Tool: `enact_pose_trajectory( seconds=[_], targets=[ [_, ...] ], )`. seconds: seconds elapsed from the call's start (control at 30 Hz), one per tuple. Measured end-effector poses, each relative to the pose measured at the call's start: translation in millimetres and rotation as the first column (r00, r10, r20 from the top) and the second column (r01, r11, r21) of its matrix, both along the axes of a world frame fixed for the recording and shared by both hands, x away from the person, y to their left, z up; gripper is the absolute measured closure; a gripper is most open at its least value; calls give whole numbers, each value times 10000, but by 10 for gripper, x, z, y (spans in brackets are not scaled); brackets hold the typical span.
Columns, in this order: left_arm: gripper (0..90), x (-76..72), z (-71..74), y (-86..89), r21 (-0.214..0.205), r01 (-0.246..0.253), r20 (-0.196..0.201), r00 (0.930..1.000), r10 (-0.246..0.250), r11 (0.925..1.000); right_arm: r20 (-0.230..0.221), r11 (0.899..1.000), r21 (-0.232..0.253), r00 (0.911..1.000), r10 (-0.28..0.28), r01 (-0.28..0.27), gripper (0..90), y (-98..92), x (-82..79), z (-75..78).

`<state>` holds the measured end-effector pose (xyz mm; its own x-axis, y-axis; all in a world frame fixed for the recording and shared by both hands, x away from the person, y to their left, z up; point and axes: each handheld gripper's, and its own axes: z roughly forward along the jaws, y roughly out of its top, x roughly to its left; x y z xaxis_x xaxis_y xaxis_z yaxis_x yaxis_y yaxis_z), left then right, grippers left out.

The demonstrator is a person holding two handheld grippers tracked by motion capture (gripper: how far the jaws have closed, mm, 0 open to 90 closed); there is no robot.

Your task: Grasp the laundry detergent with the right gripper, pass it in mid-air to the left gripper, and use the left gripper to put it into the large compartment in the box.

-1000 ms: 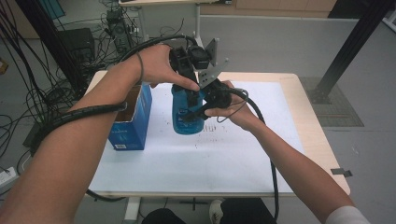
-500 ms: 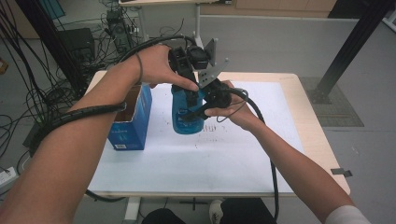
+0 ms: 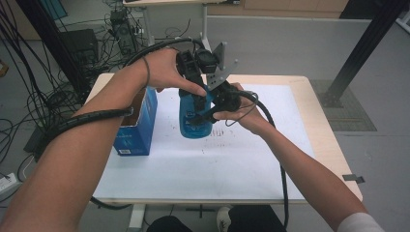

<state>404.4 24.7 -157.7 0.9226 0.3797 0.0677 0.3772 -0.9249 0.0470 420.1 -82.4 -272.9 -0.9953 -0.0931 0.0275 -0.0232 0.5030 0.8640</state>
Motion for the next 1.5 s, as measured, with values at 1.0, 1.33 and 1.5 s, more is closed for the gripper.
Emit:
enact_pose_trajectory(
  seconds=[1.0, 1.33, 1.5],
  targets=[
    [264, -44, -9, -24, 147, 486, -381, 9981, -480, 9987, 112, 9997, -133, 9997, 219, -217, 439, 15, -51, 12],
    [352, -50, 4, -28, 126, 669, -618, 9959, -660, 9977, 80, 9995, -210, 9997, 244, -243, 438, 13, -55, 5],
    [353, -48, -4, -26, 77, 681, -649, 9956, -675, 9976, 167, 9995, -211, 9996, 229, -225, 438, 10, -56, 3]
  ],
)
